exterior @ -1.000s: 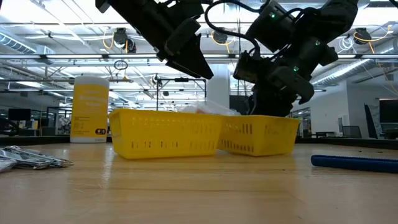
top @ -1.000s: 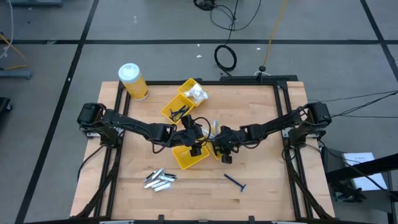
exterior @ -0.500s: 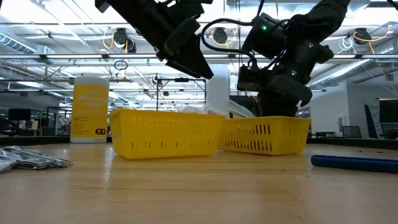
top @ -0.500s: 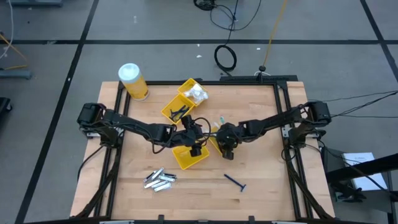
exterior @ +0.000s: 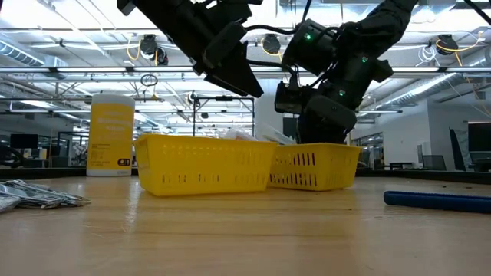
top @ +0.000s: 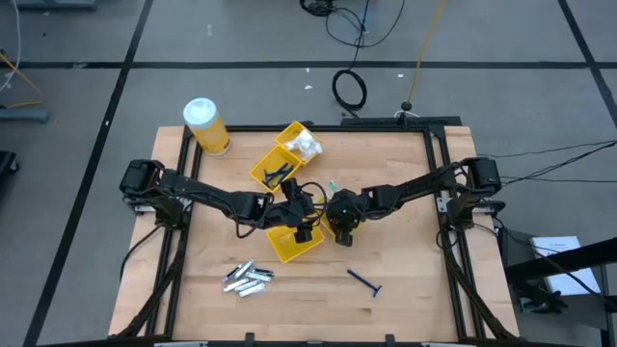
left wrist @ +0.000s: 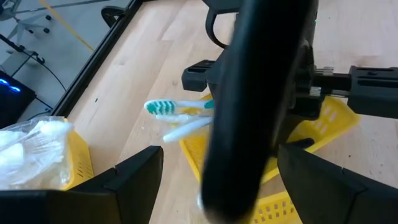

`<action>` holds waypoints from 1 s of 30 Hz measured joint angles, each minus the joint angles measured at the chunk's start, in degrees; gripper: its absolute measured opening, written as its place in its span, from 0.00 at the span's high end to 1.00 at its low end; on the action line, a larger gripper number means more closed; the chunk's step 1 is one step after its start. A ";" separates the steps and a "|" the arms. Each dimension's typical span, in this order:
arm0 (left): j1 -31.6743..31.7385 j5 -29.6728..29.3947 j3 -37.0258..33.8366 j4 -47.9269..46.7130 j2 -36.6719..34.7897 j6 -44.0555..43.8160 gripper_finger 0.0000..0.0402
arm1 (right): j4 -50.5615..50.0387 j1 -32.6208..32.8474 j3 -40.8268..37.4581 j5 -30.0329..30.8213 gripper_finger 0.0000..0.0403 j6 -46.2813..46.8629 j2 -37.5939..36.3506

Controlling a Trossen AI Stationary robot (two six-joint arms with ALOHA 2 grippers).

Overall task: Pick & Place Travel size toiletries
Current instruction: Put the blue razor into the bottom left yellow basket

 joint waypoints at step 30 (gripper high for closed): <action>0.00 0.00 0.00 -0.15 0.02 0.00 0.23 | 0.19 3.37 -0.32 4.74 0.99 -0.19 -17.73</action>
